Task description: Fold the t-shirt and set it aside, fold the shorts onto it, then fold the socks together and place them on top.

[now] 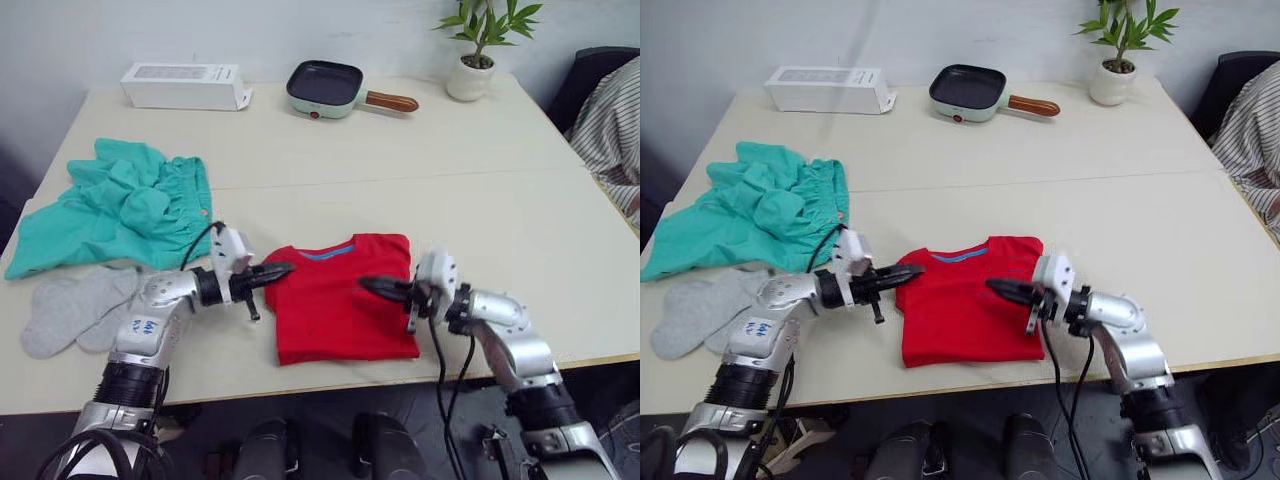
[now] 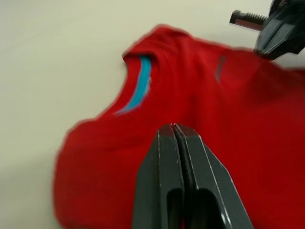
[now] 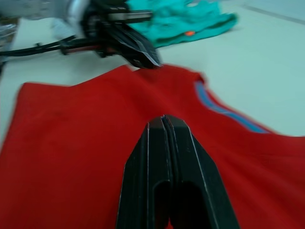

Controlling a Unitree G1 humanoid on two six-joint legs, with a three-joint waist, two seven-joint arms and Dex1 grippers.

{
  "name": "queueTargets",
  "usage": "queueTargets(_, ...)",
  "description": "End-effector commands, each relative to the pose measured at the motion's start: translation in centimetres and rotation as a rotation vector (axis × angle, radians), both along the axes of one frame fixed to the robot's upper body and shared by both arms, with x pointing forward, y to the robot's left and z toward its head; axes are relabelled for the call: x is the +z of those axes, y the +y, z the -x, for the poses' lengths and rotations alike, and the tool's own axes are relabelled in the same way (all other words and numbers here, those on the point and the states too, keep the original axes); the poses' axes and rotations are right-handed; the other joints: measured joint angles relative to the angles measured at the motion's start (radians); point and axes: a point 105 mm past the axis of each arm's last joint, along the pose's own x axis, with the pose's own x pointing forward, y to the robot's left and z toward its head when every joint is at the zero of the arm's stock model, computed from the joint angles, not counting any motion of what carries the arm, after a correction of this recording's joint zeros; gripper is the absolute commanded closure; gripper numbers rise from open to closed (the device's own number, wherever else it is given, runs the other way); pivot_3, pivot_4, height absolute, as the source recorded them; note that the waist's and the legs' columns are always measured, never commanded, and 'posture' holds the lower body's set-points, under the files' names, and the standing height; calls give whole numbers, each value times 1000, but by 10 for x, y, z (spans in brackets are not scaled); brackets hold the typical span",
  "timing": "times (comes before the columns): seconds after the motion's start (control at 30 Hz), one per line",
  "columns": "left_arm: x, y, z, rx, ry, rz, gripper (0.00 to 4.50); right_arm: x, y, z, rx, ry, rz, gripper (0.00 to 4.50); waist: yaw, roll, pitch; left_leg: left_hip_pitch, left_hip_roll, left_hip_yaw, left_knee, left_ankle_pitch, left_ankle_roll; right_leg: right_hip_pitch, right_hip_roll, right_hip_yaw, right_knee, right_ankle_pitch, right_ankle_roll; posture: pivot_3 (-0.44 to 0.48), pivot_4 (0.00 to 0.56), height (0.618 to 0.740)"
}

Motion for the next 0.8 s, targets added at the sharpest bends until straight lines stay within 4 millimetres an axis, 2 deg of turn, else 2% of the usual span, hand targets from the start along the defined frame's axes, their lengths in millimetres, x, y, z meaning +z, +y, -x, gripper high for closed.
queueTargets(0.03,0,-8,-6,4,-30,-20,4451,-5,0,10,34,-41,57,4490,3,0,0,0,0,0,0,0,0,0,-1,0,0,0,0,0,150,740)
queueTargets(0.2,-11,-13,-17,29,-46,-81,4451,-28,-10,20,40,4,128,4490,4,0,0,0,0,-1,0,0,0,0,-5,0,-3,0,0,0,150,740)
queueTargets(0.43,1,12,-74,328,-206,-154,4451,-45,-21,29,44,56,189,4490,17,-5,-3,2,0,-1,1,0,0,1,-6,0,-3,0,0,0,150,740)
queueTargets(0.53,8,18,-86,371,-256,-157,4451,-47,-21,32,47,68,192,4490,20,-8,-5,2,1,-1,1,0,-1,1,-6,0,-3,0,0,0,150,740)
queueTargets(0.6,15,19,-90,376,-292,-143,4451,-47,-22,33,44,72,190,4490,22,-8,-5,2,1,-1,0,-1,-1,1,-6,0,-3,0,0,0,150,740)
queueTargets(0.7,39,21,-92,375,-394,-44,4451,-45,-23,34,38,78,170,4490,23,-9,-5,1,1,-2,0,-1,-1,1,-6,-1,-3,0,0,0,150,740)
queueTargets(0.8,62,10,-72,216,-424,114,4451,-30,-19,35,36,77,95,4490,24,-9,-5,0,1,-1,0,-2,0,1,-6,-1,-3,0,0,0,150,740)
